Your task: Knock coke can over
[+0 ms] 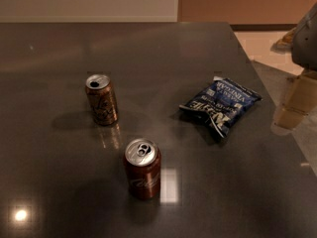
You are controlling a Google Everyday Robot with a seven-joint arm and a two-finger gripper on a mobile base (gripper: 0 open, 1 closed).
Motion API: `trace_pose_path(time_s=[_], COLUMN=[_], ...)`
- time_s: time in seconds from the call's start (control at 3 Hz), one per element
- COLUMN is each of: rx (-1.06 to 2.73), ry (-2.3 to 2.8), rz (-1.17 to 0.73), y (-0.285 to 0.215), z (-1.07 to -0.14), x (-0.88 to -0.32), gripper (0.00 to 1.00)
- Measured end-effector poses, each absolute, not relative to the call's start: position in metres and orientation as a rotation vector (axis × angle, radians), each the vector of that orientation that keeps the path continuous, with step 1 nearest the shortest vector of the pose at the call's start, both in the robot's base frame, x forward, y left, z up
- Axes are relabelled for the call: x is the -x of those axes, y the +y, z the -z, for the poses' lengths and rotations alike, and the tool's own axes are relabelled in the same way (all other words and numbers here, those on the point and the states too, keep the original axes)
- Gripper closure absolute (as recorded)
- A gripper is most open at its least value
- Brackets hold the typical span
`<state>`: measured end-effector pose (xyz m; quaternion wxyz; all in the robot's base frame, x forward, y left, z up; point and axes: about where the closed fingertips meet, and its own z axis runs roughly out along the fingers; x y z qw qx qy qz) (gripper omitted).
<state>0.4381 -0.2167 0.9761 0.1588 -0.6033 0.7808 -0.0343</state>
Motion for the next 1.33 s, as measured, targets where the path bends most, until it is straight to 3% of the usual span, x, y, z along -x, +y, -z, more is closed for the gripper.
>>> trace_pose_path(time_s=[1.0,1.33], rx=[1.764,1.843], ry=[2.162,2.051], rz=[0.024,-0.158], y=[-0.199,-0.169], z=[-0.978,-0.965], x=[-0.436,-0.424], gripper=[0.0,0.0])
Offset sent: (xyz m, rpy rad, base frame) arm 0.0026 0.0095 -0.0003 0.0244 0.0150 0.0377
